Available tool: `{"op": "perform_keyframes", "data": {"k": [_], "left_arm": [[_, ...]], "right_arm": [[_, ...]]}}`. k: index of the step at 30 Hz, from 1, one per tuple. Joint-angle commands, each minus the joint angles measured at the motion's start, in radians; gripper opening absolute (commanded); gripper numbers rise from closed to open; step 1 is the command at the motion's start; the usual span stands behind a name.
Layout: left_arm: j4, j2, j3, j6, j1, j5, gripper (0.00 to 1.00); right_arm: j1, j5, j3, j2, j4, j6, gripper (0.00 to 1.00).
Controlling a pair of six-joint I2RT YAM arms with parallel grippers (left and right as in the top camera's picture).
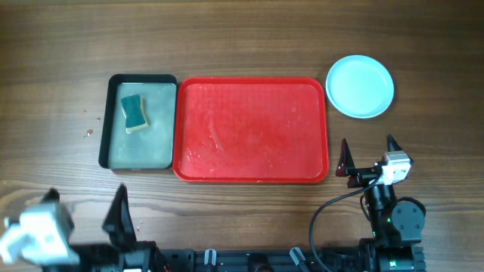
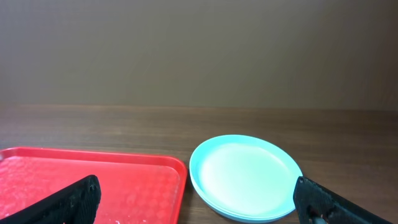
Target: Clean dirty plates on tray and stack at the side
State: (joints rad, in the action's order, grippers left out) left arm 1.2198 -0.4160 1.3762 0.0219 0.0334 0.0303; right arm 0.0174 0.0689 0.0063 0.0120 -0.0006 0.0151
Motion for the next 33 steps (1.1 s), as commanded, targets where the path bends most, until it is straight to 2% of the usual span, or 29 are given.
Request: {"op": "perform_keyframes", "data": {"k": [1, 3, 6, 9, 11, 14, 15, 20, 22, 33], "left_arm": [[0.004, 0.198, -0.169, 0.012, -0.001, 0.001, 1.00], [-0.005, 0.298, -0.279, 0.012, 0.009, 0.001, 1.00], [-0.110, 0.411, -0.437, 0.013, 0.022, 0.002, 1.00], [-0.261, 0.411, -0.566, 0.013, 0.026, 0.021, 1.00], [-0.433, 0.412, -0.657, 0.013, 0.026, 0.053, 1.00], [-0.753, 0.412, -0.827, 0.013, 0.026, 0.106, 1.00], [-0.908, 0.412, -0.918, 0.013, 0.026, 0.132, 1.00], [-1.419, 0.412, -1.166, 0.013, 0.026, 0.198, 1.00], [-1.490, 0.412, -1.197, 0.013, 0.026, 0.197, 1.00], [-1.494, 0.412, -1.347, 0.013, 0.026, 0.198, 1.00]], "right_arm": [[0.003, -0.018, -0.002, -0.007, 0.002, 0.014, 1.00], [0.003, -0.018, -0.002, -0.007, 0.002, 0.014, 1.00], [0.003, -0.018, -0.002, -0.007, 0.002, 0.014, 1.00], [0.003, -0.018, -0.002, -0.007, 0.002, 0.014, 1.00], [0.003, -0.018, -0.002, -0.007, 0.002, 0.014, 1.00], [0.003, -0.018, -0.002, -0.007, 0.002, 0.014, 1.00], [0.003, -0.018, -0.002, -0.007, 0.002, 0.014, 1.00], [0.003, -0.018, -0.002, -0.007, 0.002, 0.014, 1.00], [0.003, -0.018, -0.002, -0.007, 0.002, 0.014, 1.00], [0.003, -0.018, -0.002, -0.007, 0.002, 0.014, 0.99]]}}
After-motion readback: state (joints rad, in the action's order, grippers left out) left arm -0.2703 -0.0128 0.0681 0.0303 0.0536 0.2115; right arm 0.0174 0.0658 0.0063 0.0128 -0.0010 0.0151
